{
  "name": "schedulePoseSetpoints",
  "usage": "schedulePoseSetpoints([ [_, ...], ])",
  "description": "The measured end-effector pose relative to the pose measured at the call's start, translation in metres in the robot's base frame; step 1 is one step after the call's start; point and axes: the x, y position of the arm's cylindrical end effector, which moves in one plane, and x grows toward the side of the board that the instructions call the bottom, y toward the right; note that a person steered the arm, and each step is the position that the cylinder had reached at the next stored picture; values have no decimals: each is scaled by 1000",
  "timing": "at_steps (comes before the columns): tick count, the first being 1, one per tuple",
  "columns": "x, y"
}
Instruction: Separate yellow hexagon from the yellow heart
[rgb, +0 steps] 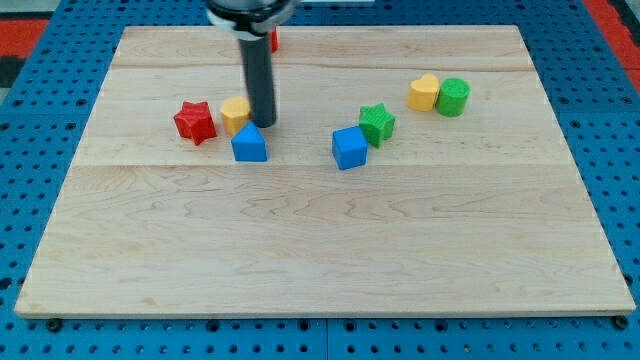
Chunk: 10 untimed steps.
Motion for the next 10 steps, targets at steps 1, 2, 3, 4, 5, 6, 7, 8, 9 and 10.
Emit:
schedulePoseSetpoints([
  [1, -2, 2],
  [2, -19, -8],
  [3, -37, -11],
  [4, 11, -75],
  [5, 41, -125],
  [6, 68, -108],
  [7, 88, -100],
  [8, 108, -75],
  [9, 155, -157],
  [10, 128, -210],
])
